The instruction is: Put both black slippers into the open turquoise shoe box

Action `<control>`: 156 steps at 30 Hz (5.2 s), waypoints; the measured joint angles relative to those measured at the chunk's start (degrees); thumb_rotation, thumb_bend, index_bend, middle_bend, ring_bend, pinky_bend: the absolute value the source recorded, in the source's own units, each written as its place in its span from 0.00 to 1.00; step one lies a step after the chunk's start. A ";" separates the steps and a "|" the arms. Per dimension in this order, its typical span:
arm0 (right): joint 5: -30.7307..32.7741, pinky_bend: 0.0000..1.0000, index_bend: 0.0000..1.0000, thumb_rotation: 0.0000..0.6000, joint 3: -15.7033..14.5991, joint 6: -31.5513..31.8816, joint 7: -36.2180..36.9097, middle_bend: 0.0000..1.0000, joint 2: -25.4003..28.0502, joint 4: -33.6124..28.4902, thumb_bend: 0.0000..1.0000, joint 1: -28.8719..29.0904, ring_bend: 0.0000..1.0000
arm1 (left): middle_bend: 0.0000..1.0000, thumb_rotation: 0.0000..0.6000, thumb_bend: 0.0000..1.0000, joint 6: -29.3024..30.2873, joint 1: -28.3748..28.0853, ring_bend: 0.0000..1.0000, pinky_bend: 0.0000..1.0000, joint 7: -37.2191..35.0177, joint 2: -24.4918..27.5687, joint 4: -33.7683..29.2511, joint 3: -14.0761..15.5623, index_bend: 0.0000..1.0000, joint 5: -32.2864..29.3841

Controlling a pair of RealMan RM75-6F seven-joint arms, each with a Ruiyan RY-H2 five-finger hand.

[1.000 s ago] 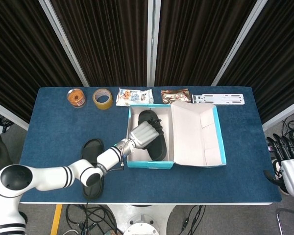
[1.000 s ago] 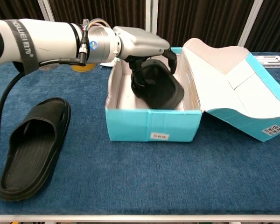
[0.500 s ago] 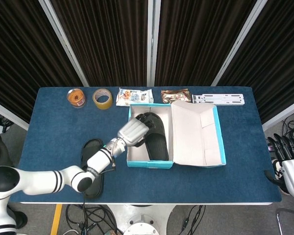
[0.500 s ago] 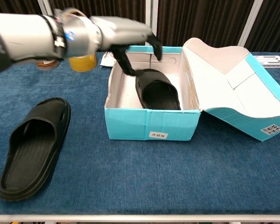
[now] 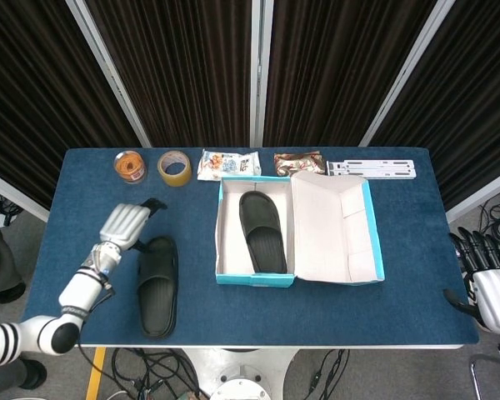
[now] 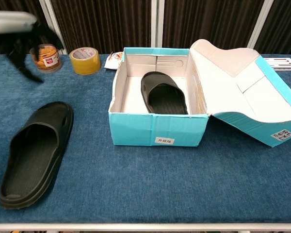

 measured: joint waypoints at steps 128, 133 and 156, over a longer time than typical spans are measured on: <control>1.20 0.12 0.00 1.00 0.00 -1.68 -3.39 0.03 1.16 -3.59 0.11 0.91 0.00 | 0.25 1.00 0.15 -11.07 -9.10 0.13 0.46 -46.91 -40.33 52.45 -15.19 0.32 19.95; 0.69 0.12 0.00 1.00 -0.12 -1.48 -3.15 0.03 1.29 -3.49 0.11 0.89 0.00 | 0.07 1.00 0.15 -7.81 -8.52 0.01 0.26 -43.33 -40.66 52.88 -14.64 0.16 21.01; -0.46 0.12 0.00 1.00 -0.59 -0.01 -1.90 0.03 0.98 -2.58 0.12 0.06 0.00 | 0.11 1.00 0.31 -8.25 -6.84 0.00 0.17 -21.56 -13.77 19.32 -8.11 0.22 30.03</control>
